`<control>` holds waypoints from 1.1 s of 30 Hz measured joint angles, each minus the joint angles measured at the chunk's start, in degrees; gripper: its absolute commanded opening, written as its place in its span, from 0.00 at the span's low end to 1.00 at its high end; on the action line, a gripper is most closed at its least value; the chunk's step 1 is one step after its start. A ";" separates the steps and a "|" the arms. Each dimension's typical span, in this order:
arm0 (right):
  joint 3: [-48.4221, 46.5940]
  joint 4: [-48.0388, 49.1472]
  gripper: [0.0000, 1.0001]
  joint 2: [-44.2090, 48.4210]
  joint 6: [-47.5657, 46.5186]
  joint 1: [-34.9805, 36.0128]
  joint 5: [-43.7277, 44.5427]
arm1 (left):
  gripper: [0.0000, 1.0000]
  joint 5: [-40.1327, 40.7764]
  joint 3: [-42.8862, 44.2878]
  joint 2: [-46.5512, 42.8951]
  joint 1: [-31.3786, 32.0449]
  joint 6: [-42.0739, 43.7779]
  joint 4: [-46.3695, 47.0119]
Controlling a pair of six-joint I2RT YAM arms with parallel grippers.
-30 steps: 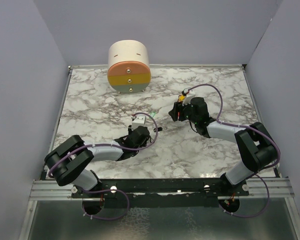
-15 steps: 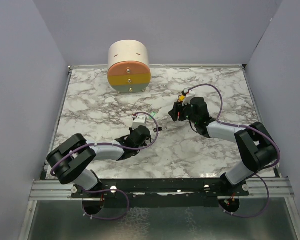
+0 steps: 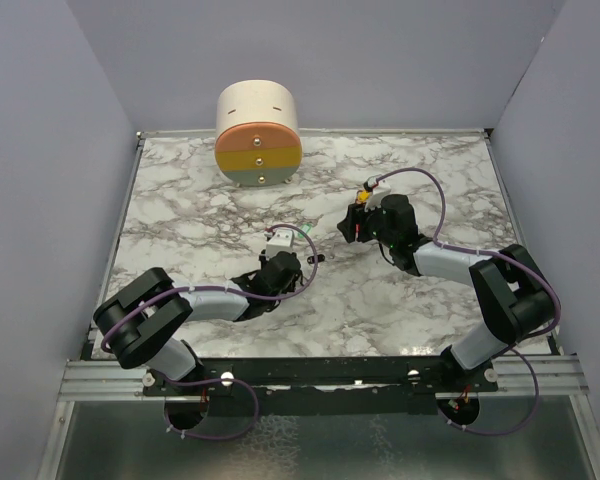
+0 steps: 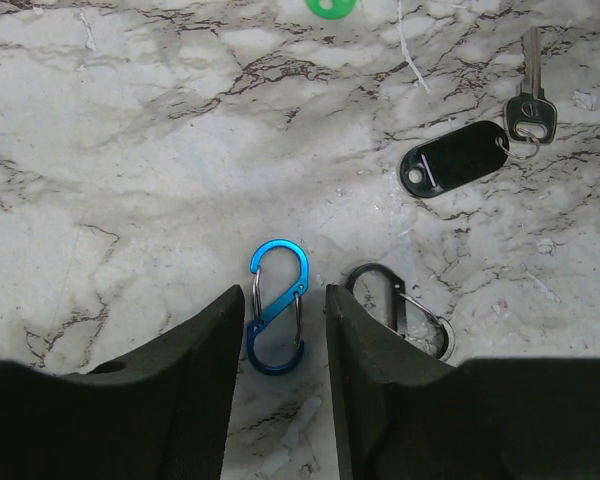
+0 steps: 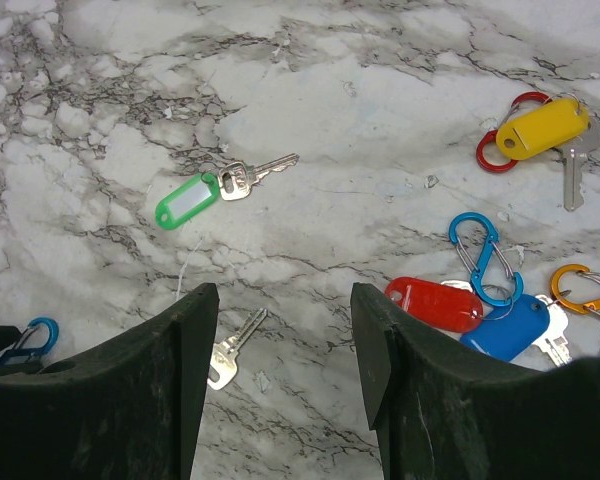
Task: Put the keys on the keyring
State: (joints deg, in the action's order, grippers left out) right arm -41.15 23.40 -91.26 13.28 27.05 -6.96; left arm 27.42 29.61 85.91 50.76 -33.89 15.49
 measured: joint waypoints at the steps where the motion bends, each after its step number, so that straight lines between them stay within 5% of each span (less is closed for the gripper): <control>1: 0.00 0.00 0.56 0.00 0.00 0.00 -0.02 | 0.46 -0.20 0.02 -0.02 0.00 -0.11 0.11; 27: 0.00 0.00 0.56 0.00 0.00 0.00 -0.02 | 0.37 -0.55 -1.16 -2.58 0.26 -0.72 -2.58; 33: 0.00 0.00 0.56 0.00 0.00 0.00 -0.02 | 0.17 -0.02 -1.16 -2.16 0.26 -0.76 -2.21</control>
State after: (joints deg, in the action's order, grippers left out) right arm -41.15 23.40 -91.26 13.28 27.05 -6.98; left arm 27.40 28.45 83.74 51.03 -34.65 13.28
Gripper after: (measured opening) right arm 0.561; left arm 0.288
